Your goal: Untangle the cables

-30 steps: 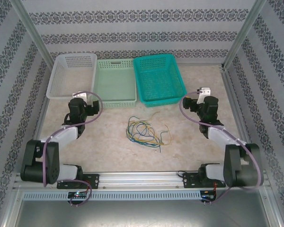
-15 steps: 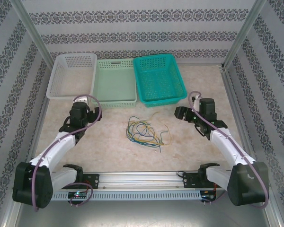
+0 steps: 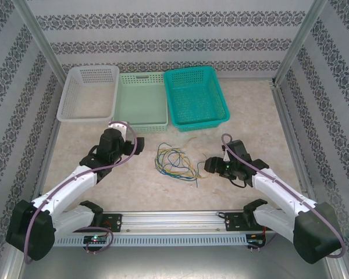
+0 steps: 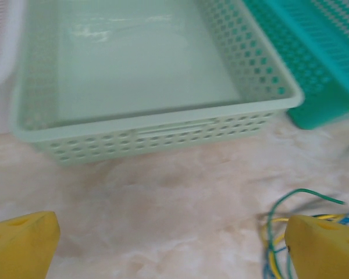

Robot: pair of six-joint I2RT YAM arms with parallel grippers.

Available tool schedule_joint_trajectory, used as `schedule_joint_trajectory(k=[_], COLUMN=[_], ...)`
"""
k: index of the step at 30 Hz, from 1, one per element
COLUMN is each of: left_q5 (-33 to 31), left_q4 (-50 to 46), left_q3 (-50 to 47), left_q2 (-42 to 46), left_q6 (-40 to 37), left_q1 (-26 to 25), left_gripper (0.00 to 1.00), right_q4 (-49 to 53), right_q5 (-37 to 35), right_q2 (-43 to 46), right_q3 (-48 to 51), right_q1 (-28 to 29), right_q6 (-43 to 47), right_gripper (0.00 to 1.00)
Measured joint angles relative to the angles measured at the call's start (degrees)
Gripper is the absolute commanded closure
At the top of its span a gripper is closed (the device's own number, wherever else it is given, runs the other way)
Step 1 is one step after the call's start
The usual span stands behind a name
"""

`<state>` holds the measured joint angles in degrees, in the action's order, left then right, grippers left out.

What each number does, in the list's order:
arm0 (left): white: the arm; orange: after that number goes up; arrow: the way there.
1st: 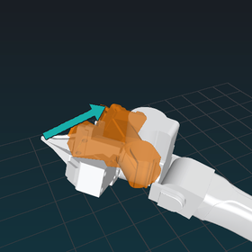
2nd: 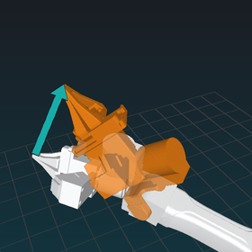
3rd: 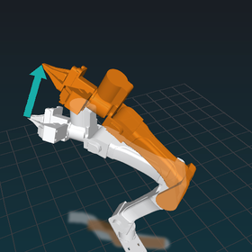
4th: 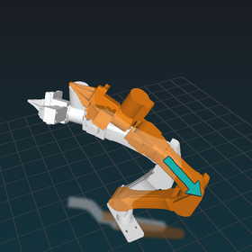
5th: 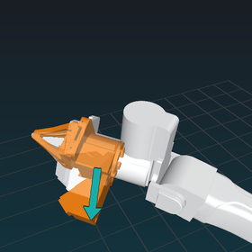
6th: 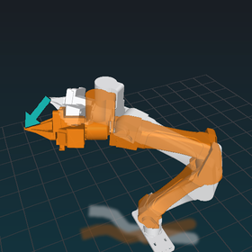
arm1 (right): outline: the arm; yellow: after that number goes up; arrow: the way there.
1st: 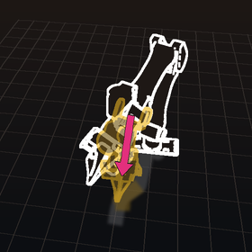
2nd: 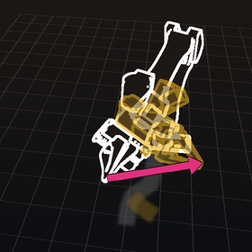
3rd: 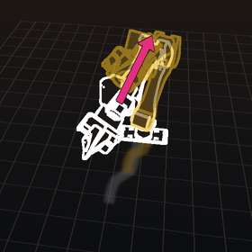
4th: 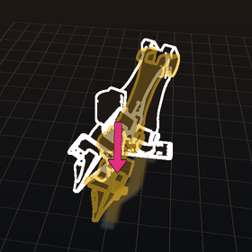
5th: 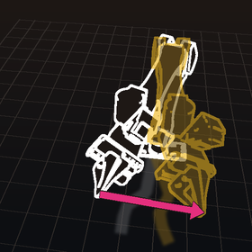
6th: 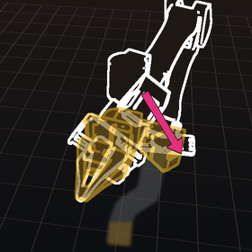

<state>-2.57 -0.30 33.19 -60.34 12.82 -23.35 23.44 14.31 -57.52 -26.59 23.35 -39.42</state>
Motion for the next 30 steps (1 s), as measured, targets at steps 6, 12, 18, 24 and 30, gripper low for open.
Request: schedule_joint_trajectory(k=[6,12,18,24,30], left_q5=[3.8,5.5,7.6,12.8,17.6], left_q4=[4.0,7.4,8.0,9.8,10.5], left_q3=[2.1,2.8,4.8,8.2,14.7], left_q2=[-4.9,-7.9,-10.3,-13.2,-21.5], left_q6=[-1.9,-2.1,-3.5,-5.9,-7.9], left_q1=[-4.0,-5.7,-6.9,-10.0,-15.2], left_gripper=[0.0,0.0,0.0,0.0,0.0], right_q4=[-1.5,-4.1,-4.0,-1.3,3.7], right_q5=[-2.1,-4.9,-8.3,-10.1,-11.8], right_q2=[-3.8,-8.7,-2.9,10.3,14.3], right_q3=[0.5,0.4,-0.8,-5.2,-12.0], right_q1=[2.4,3.2,3.5,3.6,4.5], right_q6=[-2.6,-3.5,-1.3,5.2,12.3], right_gripper=[0.5,0.94,1.0,1.0,1.0])
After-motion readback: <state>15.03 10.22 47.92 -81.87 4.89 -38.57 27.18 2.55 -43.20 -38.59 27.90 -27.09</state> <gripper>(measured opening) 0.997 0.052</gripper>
